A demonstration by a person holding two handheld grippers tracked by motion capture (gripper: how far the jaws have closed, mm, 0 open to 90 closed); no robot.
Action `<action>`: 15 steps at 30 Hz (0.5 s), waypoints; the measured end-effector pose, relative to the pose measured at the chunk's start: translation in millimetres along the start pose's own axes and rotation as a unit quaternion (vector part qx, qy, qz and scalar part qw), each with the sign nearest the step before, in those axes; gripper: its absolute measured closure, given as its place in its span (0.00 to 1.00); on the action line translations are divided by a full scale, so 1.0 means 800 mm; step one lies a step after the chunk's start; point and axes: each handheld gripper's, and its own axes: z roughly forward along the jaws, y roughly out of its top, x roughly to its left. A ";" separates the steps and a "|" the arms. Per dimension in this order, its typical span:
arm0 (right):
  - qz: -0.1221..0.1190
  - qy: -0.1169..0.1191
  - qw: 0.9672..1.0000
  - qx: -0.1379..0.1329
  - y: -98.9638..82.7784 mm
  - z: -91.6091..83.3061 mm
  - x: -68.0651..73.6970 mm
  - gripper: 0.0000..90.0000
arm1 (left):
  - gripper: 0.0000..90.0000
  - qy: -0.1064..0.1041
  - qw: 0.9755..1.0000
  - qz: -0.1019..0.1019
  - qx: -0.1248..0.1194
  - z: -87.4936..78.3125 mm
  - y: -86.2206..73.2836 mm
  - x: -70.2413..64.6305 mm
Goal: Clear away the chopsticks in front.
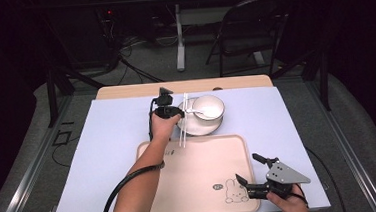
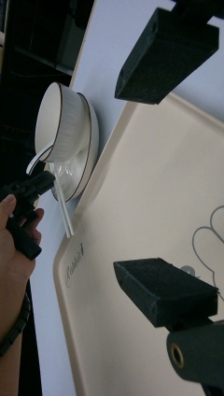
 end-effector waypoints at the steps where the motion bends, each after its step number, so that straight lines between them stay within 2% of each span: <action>1: 0.000 0.000 1.000 0.000 0.000 0.000 0.000 0.16 | 0.91 0.002 1.000 -0.002 0.001 0.000 0.000 0.000; 10: 0.000 0.001 1.000 0.000 0.000 0.000 0.000 0.16 | 0.91 0.001 0.999 -0.029 0.019 0.004 0.003 0.005; 15: 0.000 0.001 1.000 0.000 0.000 0.000 0.000 0.16 | 0.91 0.013 0.999 -0.037 0.023 0.005 0.004 0.008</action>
